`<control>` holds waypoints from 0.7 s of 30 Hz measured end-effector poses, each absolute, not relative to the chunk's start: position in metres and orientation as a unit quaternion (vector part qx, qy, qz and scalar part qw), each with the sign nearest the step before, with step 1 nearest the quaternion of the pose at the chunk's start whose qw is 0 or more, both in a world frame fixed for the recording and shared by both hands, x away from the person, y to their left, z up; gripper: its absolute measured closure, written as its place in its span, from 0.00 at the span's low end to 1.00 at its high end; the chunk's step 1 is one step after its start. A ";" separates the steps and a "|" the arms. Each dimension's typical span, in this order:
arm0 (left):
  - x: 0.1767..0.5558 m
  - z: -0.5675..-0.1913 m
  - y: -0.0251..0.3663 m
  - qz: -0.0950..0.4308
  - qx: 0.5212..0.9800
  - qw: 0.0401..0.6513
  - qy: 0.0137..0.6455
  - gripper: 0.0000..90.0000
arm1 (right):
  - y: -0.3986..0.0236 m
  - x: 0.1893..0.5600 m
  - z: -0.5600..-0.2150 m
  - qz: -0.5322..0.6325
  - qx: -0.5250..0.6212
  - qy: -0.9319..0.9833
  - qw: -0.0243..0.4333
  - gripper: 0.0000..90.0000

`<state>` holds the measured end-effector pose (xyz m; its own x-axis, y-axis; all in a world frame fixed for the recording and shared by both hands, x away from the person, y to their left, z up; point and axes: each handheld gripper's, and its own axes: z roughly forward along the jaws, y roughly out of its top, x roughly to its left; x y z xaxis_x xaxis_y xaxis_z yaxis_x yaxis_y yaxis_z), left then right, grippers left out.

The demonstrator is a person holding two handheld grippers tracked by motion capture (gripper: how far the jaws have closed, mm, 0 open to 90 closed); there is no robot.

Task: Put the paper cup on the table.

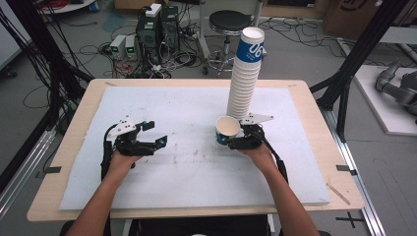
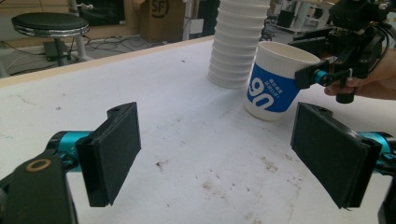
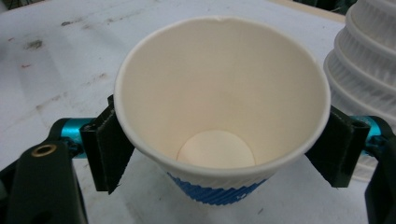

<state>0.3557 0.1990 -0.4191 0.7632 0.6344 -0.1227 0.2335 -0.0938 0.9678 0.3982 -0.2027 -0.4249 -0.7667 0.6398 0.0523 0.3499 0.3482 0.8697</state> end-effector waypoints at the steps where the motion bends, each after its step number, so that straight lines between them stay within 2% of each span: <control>1: 0.356 -0.419 0.199 0.167 0.721 0.601 0.301 0.18 | -0.203 0.398 -0.425 0.480 0.308 0.808 0.146 0.21; 10: 0.356 -0.419 0.199 0.165 0.721 0.602 0.302 0.18 | -0.217 0.392 -0.427 0.466 0.311 0.816 0.141 0.21; 21: 0.357 -0.420 0.200 0.162 0.711 0.612 0.306 0.18 | -0.267 0.361 -0.408 0.481 0.320 0.800 0.161 0.21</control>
<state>0.3573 0.2004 -0.4199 0.7600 0.6337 -0.1444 0.2379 -0.0645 0.9692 0.3606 -0.2668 -0.4082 -0.7430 0.6673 0.0513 0.3581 0.3317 0.8728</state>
